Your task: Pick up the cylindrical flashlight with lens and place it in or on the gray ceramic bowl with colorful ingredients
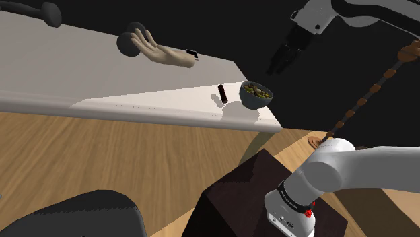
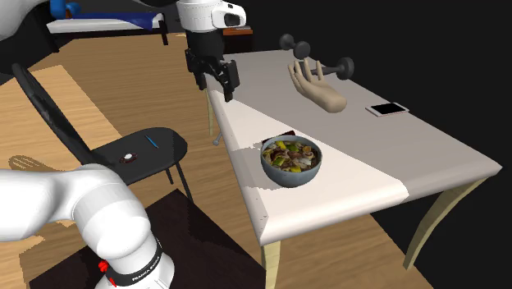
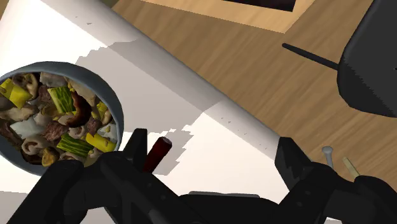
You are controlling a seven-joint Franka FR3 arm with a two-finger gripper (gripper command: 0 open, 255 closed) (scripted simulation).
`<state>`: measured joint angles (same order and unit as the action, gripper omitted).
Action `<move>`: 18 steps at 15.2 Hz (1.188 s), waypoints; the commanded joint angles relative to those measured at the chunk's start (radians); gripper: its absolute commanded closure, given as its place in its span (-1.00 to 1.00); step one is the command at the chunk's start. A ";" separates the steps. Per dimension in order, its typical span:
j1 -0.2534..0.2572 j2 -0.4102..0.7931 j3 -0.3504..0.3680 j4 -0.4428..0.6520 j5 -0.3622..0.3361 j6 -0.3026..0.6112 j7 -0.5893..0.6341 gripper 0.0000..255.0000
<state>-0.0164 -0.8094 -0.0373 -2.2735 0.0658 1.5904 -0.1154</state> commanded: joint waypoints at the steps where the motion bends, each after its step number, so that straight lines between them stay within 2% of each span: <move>1: 0.000 0.000 0.000 0.000 0.000 0.000 0.000 -1.00; 10: -0.075 0.255 0.130 -0.021 -0.044 0.259 0.253 -1.00; 18: -0.152 0.543 0.214 0.063 -0.153 0.421 0.508 -1.00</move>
<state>-0.1584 -0.3044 0.1671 -2.2241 -0.0700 1.9941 0.3560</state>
